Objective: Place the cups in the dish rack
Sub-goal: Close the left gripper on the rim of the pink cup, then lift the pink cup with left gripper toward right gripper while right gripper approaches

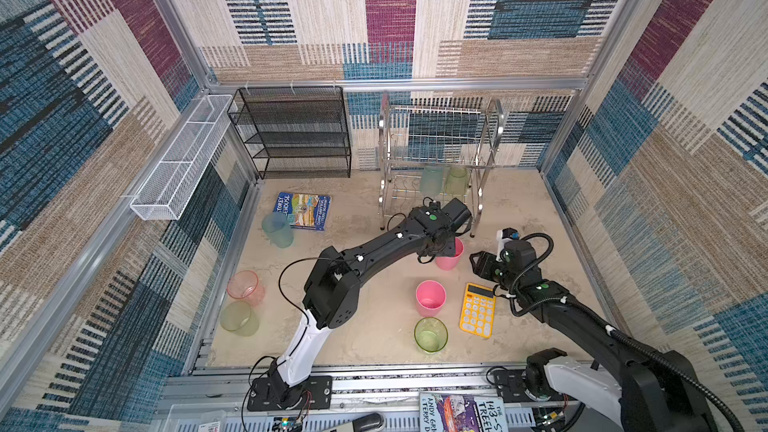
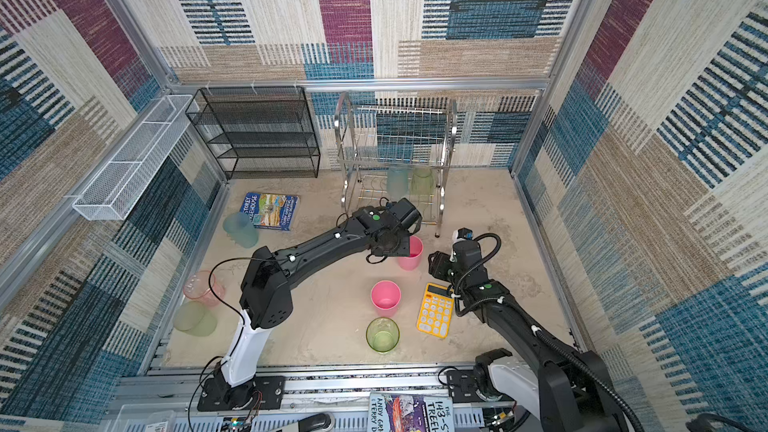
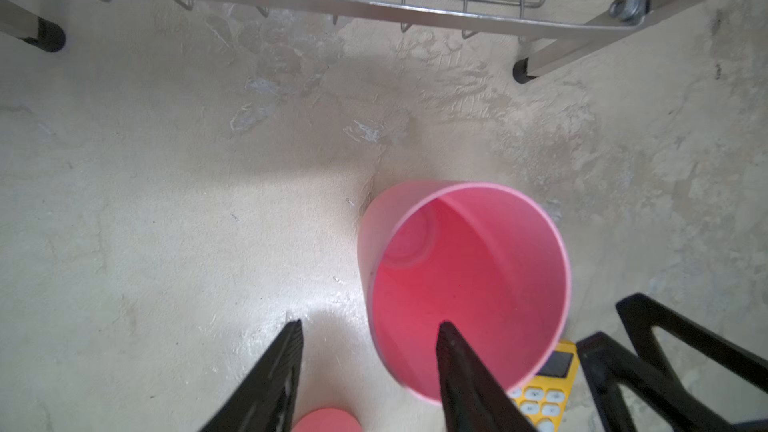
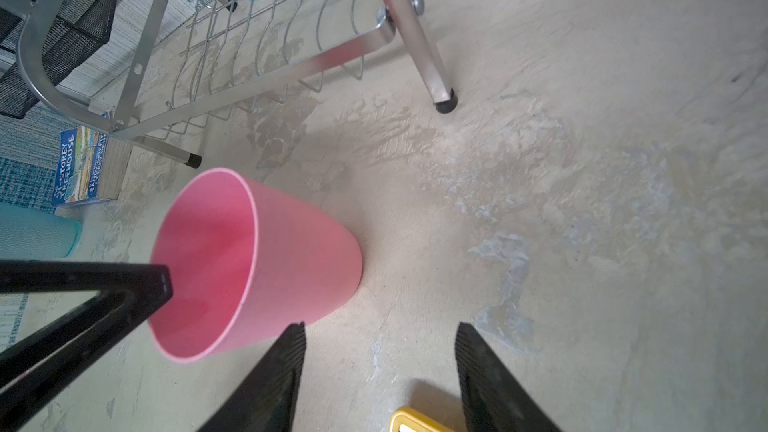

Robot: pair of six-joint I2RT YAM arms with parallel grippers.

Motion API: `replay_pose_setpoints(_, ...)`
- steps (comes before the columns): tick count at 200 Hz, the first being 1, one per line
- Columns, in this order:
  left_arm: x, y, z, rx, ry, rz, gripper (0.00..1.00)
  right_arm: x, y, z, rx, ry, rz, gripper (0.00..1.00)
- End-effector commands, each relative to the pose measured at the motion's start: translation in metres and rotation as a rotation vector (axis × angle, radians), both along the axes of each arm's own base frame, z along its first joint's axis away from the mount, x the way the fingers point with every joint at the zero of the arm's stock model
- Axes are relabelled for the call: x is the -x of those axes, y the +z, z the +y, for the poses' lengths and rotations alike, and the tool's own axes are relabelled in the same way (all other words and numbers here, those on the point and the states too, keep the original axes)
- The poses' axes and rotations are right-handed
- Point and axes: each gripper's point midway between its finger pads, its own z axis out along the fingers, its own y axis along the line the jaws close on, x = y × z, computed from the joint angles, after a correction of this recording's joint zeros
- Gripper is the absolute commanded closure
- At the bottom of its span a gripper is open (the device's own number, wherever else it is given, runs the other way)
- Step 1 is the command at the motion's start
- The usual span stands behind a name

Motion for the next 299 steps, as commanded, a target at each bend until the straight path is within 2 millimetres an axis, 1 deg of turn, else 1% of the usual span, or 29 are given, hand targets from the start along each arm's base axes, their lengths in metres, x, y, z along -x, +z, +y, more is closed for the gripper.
replay_pose_setpoints(1, -0.002, -0.005, 0.002, -0.016, 0.022, 0.005, 0.48, -0.002, 0.005, 0.002, -0.005, 0.010, -0.029, 0.39)
replay_pose_setpoints(10, -0.002, -0.008, 0.003, -0.024, 0.024, 0.006, 0.50, -0.002, 0.006, 0.002, -0.005, 0.010, -0.029, 0.39)
replay_pose_setpoints(24, -0.003, -0.011, 0.003, -0.029, 0.025, 0.005, 0.56, -0.002, 0.008, 0.001, -0.006, 0.009, -0.035, 0.39)
replay_pose_setpoints(37, -0.003, -0.013, 0.004, -0.034, 0.027, 0.006, 0.59, -0.002, 0.008, 0.002, -0.008, 0.010, -0.036, 0.39)
replay_pose_setpoints(51, -0.003, -0.014, 0.004, -0.040, 0.027, 0.003, 0.67, -0.002, 0.011, 0.002, -0.013, 0.011, -0.038, 0.39)
replay_pose_setpoints(63, -0.005, -0.013, 0.005, -0.040, 0.029, -0.002, 0.72, -0.002, 0.013, 0.003, -0.015, 0.013, -0.043, 0.39)
replay_pose_setpoints(74, -0.005, -0.012, 0.005, -0.041, 0.031, -0.007, 0.73, -0.003, 0.015, 0.003, -0.018, 0.012, -0.047, 0.39)
replay_pose_setpoints(89, -0.007, -0.010, 0.005, -0.043, 0.034, -0.017, 0.79, -0.003, 0.017, 0.003, -0.019, 0.012, -0.051, 0.39)
replay_pose_setpoints(102, -0.008, -0.008, 0.006, -0.046, 0.033, -0.026, 0.80, -0.004, 0.020, 0.003, -0.023, 0.011, -0.055, 0.39)
replay_pose_setpoints(121, -0.009, -0.006, 0.007, -0.050, 0.032, -0.037, 0.87, -0.005, 0.026, 0.004, -0.029, 0.013, -0.063, 0.39)
replay_pose_setpoints(150, -0.008, 0.003, 0.009, -0.050, 0.018, -0.053, 0.90, -0.006, 0.032, 0.005, -0.032, 0.013, -0.074, 0.39)
replay_pose_setpoints(180, -0.007, 0.017, 0.012, -0.027, 0.003, -0.076, 0.92, -0.007, 0.034, 0.005, -0.035, 0.013, -0.075, 0.39)
replay_pose_setpoints(200, -0.006, 0.030, 0.014, 0.008, -0.009, -0.096, 0.93, -0.007, 0.037, 0.006, -0.044, 0.013, -0.080, 0.39)
replay_pose_setpoints(242, -0.003, 0.045, 0.026, 0.098, -0.007, -0.120, 0.98, -0.009, 0.046, 0.009, -0.069, 0.016, -0.091, 0.39)
replay_pose_setpoints(258, -0.001, 0.053, 0.031, 0.139, -0.009, -0.134, 0.98, -0.011, 0.050, 0.012, -0.091, 0.020, -0.092, 0.39)
replay_pose_setpoints(299, 0.005, 0.069, 0.049, 0.254, 0.000, -0.163, 0.98, -0.015, 0.057, 0.032, -0.200, 0.076, -0.079, 0.37)
